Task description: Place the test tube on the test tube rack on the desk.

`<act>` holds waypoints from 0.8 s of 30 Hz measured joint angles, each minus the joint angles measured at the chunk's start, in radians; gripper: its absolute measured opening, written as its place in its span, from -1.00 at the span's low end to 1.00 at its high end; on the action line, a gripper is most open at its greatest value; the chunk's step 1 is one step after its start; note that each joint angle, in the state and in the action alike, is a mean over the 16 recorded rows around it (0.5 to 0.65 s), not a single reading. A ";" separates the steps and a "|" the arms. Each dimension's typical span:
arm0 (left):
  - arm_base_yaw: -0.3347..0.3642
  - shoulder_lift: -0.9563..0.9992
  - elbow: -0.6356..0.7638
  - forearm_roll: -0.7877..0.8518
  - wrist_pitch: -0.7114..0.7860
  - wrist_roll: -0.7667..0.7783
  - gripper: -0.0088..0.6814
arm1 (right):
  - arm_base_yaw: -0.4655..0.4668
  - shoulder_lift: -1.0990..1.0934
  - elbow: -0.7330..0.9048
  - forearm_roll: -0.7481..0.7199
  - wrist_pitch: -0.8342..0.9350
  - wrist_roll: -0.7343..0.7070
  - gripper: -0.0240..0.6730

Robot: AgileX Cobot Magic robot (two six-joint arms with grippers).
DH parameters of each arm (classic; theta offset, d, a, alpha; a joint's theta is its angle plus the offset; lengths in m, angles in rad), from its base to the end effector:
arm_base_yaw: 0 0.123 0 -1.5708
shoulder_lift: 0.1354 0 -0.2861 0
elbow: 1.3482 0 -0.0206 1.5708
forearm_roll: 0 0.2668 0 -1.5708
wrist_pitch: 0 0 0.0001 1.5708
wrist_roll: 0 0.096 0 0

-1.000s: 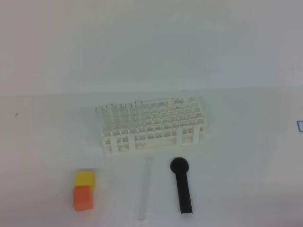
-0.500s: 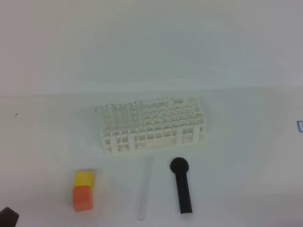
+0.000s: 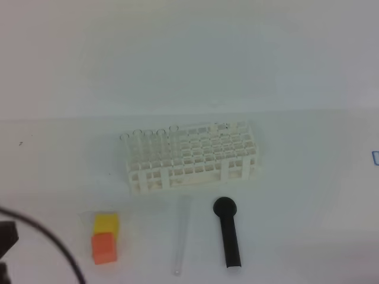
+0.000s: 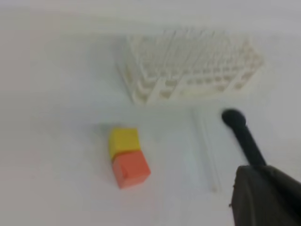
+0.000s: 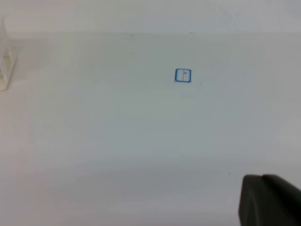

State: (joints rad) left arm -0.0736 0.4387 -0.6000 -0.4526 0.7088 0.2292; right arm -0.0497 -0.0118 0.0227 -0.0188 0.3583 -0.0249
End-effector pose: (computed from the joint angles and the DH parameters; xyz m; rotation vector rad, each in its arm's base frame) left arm 0.0954 -0.0345 0.3273 0.1383 1.9797 -0.4140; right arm 0.0726 -0.0042 0.1723 0.0113 1.8533 -0.0703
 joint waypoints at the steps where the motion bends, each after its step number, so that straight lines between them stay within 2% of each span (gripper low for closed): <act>1: -0.004 0.058 -0.038 0.019 0.033 0.008 -0.98 | 0.000 0.000 0.000 0.000 0.000 0.000 -0.94; 6: -0.063 0.340 -0.200 0.078 0.147 0.039 -0.98 | 0.000 0.000 0.000 0.000 0.000 0.000 -0.94; 12: -0.207 0.600 -0.321 0.137 0.157 0.010 -0.98 | 0.000 0.000 0.000 0.000 0.000 0.000 -0.94; 18: -0.351 0.752 -0.369 0.218 0.119 -0.122 -0.98 | 0.000 0.000 0.000 0.000 0.000 0.000 -0.94; 24: -0.418 0.833 -0.375 0.266 0.124 -0.254 -0.98 | 0.000 0.000 0.000 0.000 -0.001 -0.001 -0.94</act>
State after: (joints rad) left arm -0.4912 1.2719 -0.9752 -0.1868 0.8330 -0.0251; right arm -0.0497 -0.0118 0.0227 -0.0187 0.3572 -0.0261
